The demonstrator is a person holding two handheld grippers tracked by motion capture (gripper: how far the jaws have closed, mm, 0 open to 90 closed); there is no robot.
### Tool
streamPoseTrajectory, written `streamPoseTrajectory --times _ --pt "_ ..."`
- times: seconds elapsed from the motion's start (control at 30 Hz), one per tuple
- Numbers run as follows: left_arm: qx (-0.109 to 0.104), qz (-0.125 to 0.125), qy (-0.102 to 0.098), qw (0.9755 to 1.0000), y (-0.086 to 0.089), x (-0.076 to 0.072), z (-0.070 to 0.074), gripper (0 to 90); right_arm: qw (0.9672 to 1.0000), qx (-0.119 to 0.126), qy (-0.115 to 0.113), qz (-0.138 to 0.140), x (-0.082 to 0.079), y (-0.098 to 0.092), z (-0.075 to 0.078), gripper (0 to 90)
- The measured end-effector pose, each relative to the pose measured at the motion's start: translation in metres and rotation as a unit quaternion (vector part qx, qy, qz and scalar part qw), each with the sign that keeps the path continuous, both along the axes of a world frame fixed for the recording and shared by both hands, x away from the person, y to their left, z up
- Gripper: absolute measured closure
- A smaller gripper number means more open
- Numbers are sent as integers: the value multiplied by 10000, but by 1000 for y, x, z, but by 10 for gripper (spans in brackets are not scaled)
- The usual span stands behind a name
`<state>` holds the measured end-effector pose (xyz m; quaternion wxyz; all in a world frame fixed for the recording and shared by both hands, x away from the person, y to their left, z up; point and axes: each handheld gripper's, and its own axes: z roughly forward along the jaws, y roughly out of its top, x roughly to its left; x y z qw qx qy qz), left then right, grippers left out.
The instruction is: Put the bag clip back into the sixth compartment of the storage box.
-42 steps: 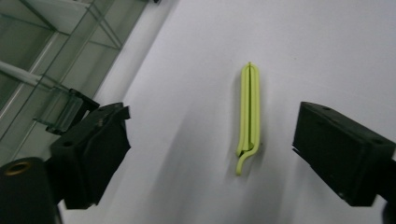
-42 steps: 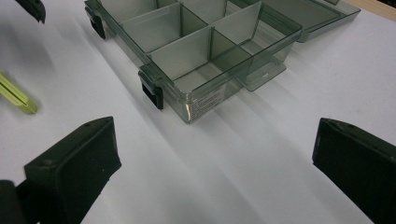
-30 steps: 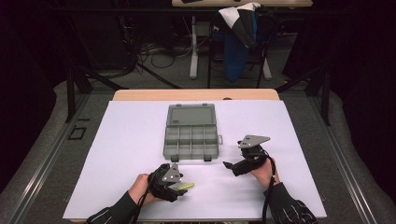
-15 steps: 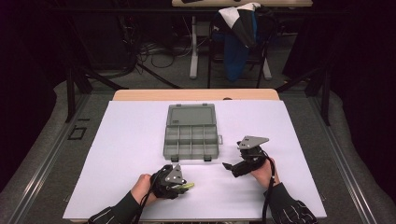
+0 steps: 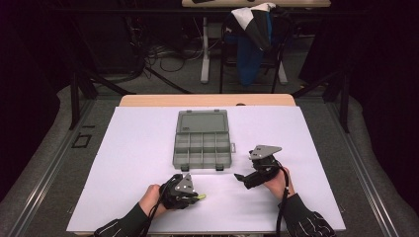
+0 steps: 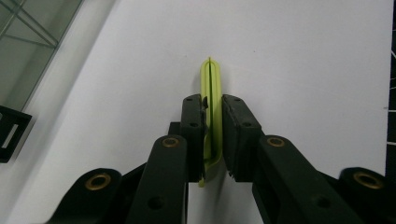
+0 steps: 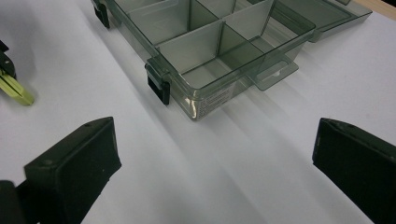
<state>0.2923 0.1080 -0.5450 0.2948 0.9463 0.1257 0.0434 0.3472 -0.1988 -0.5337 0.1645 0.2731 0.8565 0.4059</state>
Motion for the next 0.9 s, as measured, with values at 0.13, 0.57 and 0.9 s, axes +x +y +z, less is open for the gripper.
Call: streamPoseTrajectory --times 0.13,0.57,0.9 --pt "-33 -12 29 10000 0 0 1 792 10000 17 9 -24 0 -1 0 0" --pt "-189 284 -78 9994 10 5 6 792 9999 131 -13 -88 -2 -2 2 0" --pt "-384 552 -336 9972 19 9 10 794 9998 137 -26 -134 0 -3 1 0"
